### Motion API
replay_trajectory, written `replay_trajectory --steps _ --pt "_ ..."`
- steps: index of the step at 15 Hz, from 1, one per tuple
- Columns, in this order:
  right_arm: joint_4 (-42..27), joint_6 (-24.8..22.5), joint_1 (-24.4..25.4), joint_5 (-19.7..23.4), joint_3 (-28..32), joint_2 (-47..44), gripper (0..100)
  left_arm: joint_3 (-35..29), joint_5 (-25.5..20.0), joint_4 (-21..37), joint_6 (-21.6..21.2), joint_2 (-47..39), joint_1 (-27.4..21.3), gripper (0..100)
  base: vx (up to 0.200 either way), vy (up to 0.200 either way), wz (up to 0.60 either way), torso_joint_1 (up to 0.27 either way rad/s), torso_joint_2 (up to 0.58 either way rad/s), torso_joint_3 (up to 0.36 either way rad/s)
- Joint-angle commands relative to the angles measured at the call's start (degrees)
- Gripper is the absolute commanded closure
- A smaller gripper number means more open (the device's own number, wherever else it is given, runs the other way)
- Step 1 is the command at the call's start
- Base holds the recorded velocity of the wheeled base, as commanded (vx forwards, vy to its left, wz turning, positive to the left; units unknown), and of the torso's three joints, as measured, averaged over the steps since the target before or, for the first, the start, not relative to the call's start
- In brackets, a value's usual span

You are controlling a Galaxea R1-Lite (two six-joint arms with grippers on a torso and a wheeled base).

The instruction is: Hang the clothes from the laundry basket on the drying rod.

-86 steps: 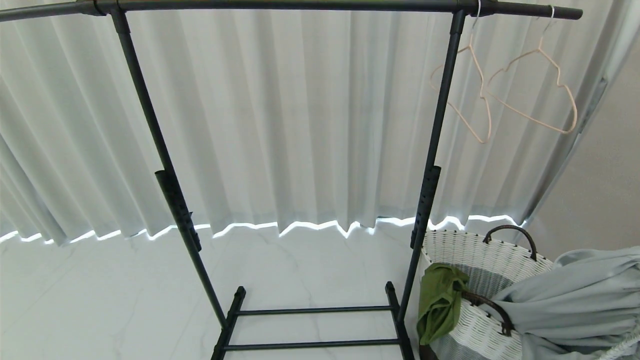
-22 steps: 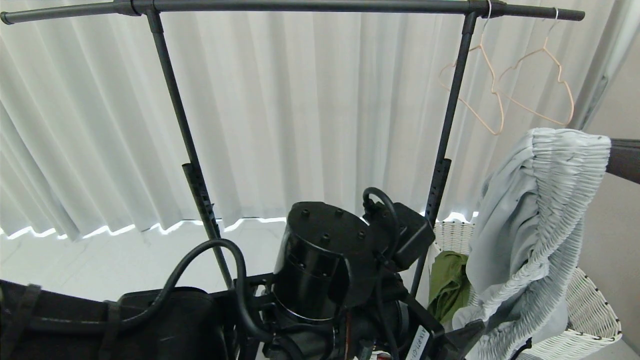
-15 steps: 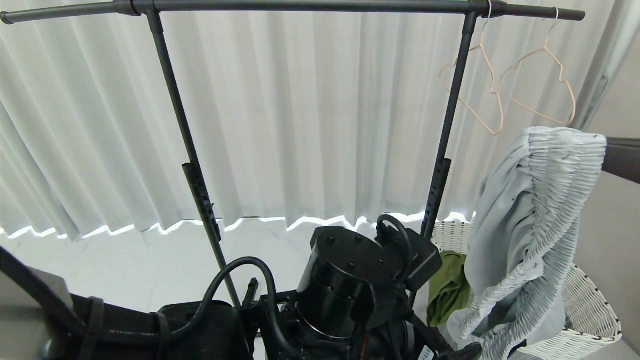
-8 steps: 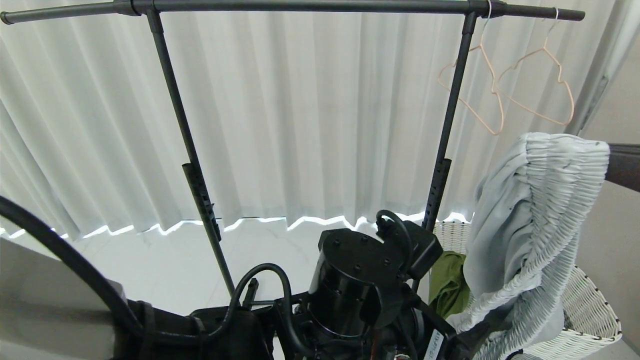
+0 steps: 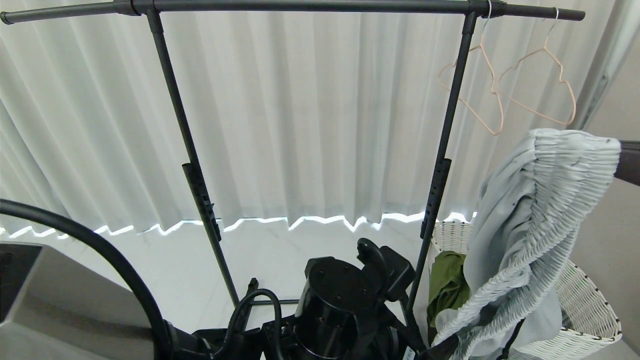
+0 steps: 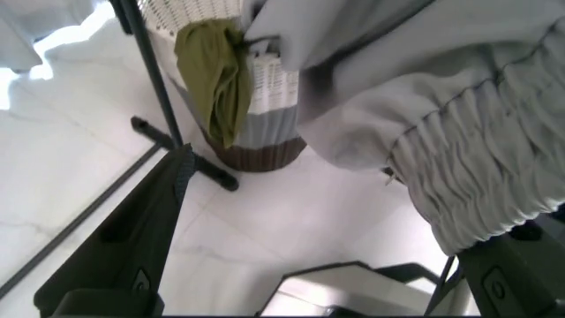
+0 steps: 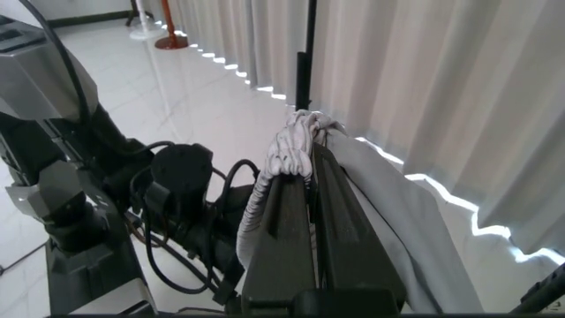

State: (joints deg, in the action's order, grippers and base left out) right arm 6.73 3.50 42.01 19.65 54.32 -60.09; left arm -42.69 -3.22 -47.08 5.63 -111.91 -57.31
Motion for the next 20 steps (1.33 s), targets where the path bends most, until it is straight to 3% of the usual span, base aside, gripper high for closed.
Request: replay_trajectory --steps 1,2,6,10,12,14,16,18,20 --pt "0.0 0.0 -0.1 0.0 0.0 0.1 100 2.0 0.0 -0.7 0.0 0.5 0.2 0 0.000 0.000 0.00 0.000 0.00 0.000" --pt "0.0 0.0 0.0 0.0 0.0 0.1 100 2.2 0.1 -0.9 0.0 0.6 0.1 100 0.000 0.000 0.00 0.000 0.00 0.000" --pt "0.0 0.2 -0.3 -0.1 -0.1 0.1 100 4.1 0.8 -5.0 0.0 1.2 0.1 100 0.000 0.000 0.00 0.000 0.00 0.000" --pt "-0.3 0.3 -5.0 0.2 -0.1 0.1 100 15.5 6.9 -25.6 -3.3 1.7 1.3 100 0.000 0.000 0.00 0.000 0.00 0.000" --pt "0.0 0.2 -7.4 0.4 0.2 -1.3 100 15.8 7.6 -27.9 -4.7 4.8 4.9 100 0.000 0.000 0.00 0.000 0.00 0.000" --pt "0.6 0.1 -8.6 0.4 0.9 -3.6 100 12.6 7.5 -21.4 -4.7 11.6 8.7 100 0.000 0.000 0.00 0.000 0.00 0.000" --pt "3.0 0.0 -8.8 0.3 1.8 -6.4 100 8.7 7.3 -8.3 -4.2 20.8 11.9 100 0.000 0.000 0.00 0.000 0.00 0.000" --pt "5.0 -0.2 -8.7 0.3 4.2 -9.5 100 3.2 7.1 5.4 -3.5 30.1 12.3 100 0.000 0.000 0.00 0.000 0.00 0.000" --pt "5.0 -0.2 -8.7 0.4 7.8 -12.0 100 -3.1 7.0 14.9 -3.3 36.7 11.3 100 0.000 0.000 0.00 0.000 0.00 0.000"
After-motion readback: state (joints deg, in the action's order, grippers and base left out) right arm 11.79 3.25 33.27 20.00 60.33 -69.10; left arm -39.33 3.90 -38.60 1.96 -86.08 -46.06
